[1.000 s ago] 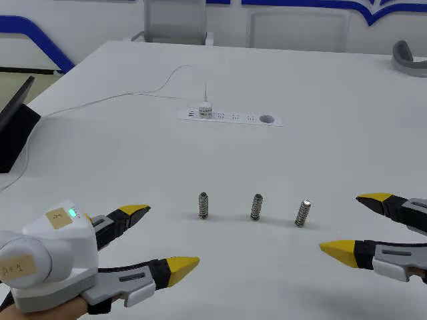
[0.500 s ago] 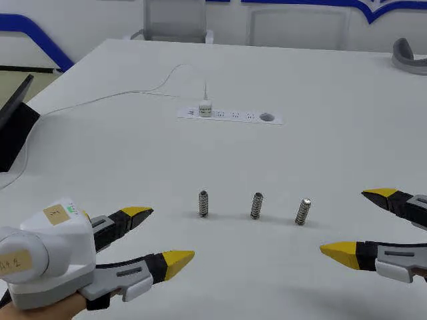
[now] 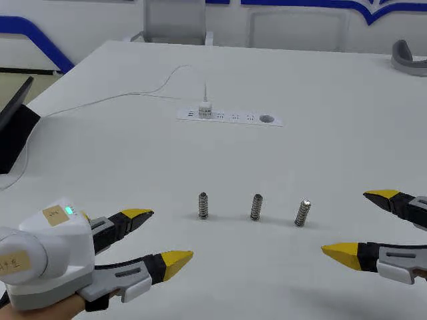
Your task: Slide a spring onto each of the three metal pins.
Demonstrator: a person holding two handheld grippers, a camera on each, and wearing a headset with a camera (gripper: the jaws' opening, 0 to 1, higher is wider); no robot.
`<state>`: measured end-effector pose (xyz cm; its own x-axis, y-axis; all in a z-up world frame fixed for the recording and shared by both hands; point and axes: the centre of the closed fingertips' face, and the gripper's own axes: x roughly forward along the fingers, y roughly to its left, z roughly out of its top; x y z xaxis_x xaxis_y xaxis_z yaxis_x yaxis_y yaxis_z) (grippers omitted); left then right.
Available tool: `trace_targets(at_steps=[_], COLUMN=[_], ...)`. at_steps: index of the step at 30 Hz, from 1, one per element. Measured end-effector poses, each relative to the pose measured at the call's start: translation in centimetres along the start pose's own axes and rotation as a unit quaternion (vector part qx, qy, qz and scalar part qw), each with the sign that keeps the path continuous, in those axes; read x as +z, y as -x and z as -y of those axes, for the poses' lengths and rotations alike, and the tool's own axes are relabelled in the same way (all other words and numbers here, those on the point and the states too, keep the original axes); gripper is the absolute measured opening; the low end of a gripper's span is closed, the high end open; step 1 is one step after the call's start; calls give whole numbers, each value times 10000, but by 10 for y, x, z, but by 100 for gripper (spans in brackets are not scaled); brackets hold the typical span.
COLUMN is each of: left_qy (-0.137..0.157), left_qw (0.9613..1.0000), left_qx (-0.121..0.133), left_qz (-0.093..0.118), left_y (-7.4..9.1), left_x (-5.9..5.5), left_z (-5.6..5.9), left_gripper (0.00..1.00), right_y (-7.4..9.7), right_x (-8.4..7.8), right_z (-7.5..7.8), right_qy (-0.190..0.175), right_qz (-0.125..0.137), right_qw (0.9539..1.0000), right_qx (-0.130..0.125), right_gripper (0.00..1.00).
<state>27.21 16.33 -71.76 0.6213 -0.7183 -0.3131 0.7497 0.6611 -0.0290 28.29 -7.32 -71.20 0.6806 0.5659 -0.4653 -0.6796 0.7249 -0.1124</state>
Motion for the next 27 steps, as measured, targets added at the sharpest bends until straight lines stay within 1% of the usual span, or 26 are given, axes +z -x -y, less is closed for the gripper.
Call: trace_targets(at_steps=[5, 13, 20, 27], left_qy=[-10, 0, 61, 102], left_qw=[10000, 10000, 9999, 9998], left_qx=[-4, 16, 29, 75], left_qz=[-23, -35, -88, -121], left_y=[1, 2, 2, 3], left_x=[0, 0, -4, -8], left_z=[0, 1, 1, -2], left_gripper=[58, 60, 61, 62], right_y=[1, 2, 3, 3], right_x=[1, 0, -3, -3], right_z=[1, 0, -2, -4], right_qy=[-4, 0, 14, 42], right_qz=[7, 22, 36, 35], right_qw=[10000, 10000, 10000, 9999], right_qx=[-14, 4, 56, 86], right_gripper=[77, 77, 78, 79])
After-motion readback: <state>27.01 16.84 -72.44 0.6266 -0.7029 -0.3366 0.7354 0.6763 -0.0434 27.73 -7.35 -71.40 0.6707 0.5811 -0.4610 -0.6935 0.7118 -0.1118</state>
